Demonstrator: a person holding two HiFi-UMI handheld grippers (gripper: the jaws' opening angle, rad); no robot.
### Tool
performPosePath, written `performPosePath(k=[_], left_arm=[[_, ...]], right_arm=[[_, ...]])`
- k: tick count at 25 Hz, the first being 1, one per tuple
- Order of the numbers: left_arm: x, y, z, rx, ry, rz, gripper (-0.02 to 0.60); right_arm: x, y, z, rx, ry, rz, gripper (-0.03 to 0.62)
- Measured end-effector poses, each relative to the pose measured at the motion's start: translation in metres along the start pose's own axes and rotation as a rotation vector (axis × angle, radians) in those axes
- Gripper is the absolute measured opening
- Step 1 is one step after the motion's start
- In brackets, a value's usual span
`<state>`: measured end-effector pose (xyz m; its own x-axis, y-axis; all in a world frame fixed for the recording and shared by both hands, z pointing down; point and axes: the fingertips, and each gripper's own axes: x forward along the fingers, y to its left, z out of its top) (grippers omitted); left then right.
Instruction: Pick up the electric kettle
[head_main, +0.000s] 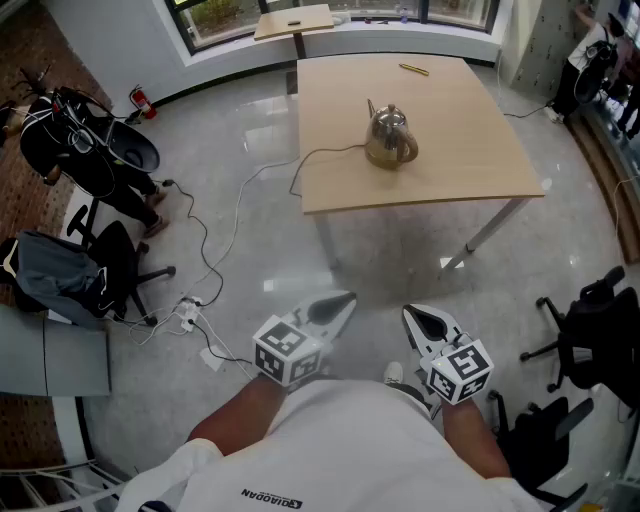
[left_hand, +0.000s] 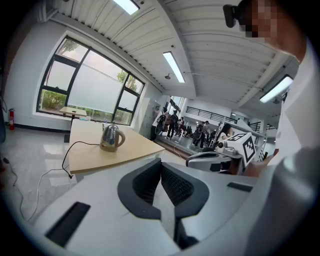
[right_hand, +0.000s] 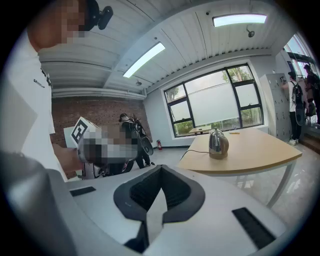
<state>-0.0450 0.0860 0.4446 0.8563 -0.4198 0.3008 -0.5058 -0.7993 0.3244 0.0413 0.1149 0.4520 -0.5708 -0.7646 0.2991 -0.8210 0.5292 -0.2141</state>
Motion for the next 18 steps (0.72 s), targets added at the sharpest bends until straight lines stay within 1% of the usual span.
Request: performPosePath(k=[8, 14, 18], left_arm=[[0.0006, 0.0022, -0.0071, -0.002, 0.020, 0.009, -0.005], [0.0043, 0.0008, -0.0081, 0.001, 0.024, -0.001, -0.005], [0.0055, -0.0003, -0.0111, 0.011, 0.031, -0.007, -0.005]], right_arm=[[0.0007, 0.0018, -0.0051, -0.007, 0.020, 0.007, 0.018], [0.0000, -0.0024, 0.0033, 0.016, -0.028, -0.012, 0.020], [0.0028, -0.0012, -0.0001, -0.001, -0.012, -0.012, 0.020]])
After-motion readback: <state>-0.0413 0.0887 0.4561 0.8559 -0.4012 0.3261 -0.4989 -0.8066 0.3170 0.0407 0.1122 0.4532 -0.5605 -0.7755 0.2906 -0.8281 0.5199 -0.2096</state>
